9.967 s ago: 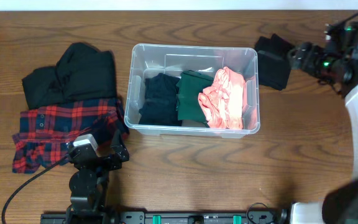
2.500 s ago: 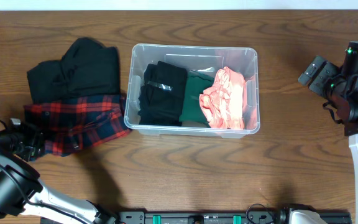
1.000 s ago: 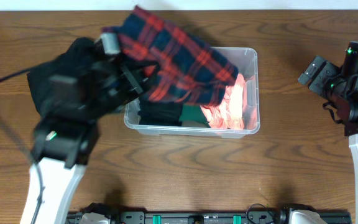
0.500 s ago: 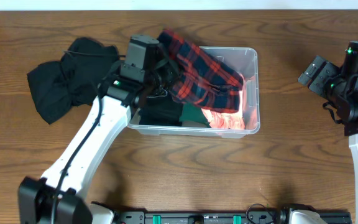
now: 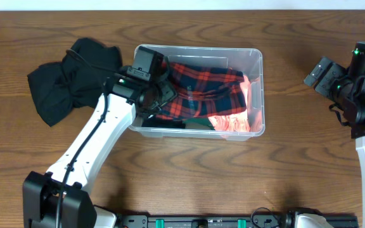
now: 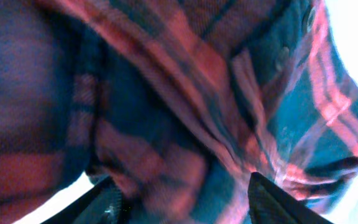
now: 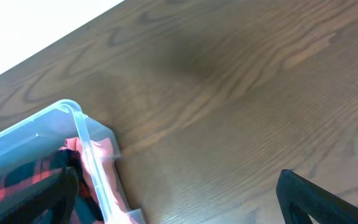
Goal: Pack container
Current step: 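Lift the plaid shirt and lay it into the bin with the left gripper, then release the plaid shirt and withdraw the left gripper leftward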
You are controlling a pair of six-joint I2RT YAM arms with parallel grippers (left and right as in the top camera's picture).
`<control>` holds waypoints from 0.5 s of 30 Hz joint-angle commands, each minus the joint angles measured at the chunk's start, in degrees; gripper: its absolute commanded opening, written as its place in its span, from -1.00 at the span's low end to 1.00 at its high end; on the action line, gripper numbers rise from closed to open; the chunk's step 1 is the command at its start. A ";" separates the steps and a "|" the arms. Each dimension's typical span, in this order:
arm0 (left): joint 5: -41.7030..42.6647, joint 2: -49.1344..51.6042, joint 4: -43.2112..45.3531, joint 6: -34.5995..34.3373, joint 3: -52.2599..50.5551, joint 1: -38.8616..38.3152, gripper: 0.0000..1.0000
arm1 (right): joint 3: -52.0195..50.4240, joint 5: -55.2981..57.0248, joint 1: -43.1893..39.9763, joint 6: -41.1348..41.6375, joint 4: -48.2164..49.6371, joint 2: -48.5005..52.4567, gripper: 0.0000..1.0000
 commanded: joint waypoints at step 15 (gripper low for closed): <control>-2.32 -7.37 4.87 20.63 0.26 2.78 -0.59 | 0.44 0.61 -0.31 -0.20 -0.09 -0.15 0.98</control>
